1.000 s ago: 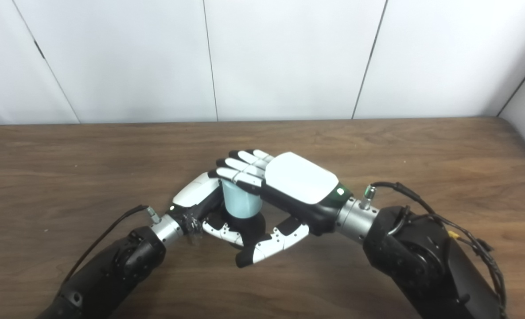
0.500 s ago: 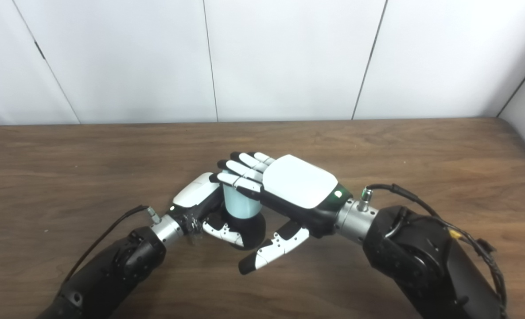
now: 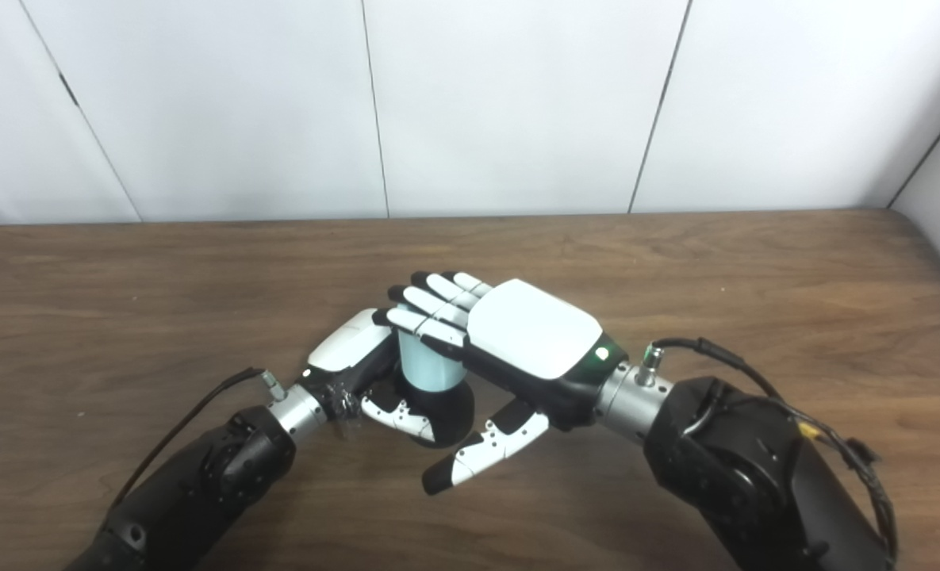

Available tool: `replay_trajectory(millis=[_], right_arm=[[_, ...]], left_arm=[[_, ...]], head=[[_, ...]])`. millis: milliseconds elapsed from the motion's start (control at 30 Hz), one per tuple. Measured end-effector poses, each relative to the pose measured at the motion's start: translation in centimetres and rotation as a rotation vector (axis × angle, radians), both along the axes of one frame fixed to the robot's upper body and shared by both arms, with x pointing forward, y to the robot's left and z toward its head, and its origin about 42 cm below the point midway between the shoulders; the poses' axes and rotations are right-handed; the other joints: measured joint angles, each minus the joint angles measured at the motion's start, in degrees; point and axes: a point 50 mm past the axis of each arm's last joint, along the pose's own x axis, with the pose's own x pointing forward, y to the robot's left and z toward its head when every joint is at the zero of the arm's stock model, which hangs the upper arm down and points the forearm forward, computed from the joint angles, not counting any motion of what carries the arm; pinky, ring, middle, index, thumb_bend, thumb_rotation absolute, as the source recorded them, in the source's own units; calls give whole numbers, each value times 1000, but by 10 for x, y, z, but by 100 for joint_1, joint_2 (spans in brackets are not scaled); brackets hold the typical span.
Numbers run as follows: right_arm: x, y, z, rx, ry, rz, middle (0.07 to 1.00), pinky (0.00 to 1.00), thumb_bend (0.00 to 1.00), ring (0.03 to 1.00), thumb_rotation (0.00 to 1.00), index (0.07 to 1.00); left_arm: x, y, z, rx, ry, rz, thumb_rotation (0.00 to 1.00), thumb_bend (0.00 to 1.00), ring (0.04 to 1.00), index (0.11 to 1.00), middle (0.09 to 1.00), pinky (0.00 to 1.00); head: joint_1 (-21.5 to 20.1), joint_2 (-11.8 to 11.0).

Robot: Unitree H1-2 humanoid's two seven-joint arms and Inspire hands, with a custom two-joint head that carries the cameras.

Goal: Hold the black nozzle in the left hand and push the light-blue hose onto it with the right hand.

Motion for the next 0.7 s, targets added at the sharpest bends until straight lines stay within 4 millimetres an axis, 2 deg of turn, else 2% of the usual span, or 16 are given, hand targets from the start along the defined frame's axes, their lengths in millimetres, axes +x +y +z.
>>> replay_trajectory(millis=[233,700], right_arm=[[0,7,-3,0,-12,0,1000,1000,822,1000,969,960],[2,4,-4,12,-12,-5,998,1000,809,1000,962,956]], left_arm=[[-1,3,1,4,-3,4,0,503,434,494,501,399],[-1,3,2,9,1,7,0,503,438,490,503,403]], head=[[0,-9],[-26,44]])
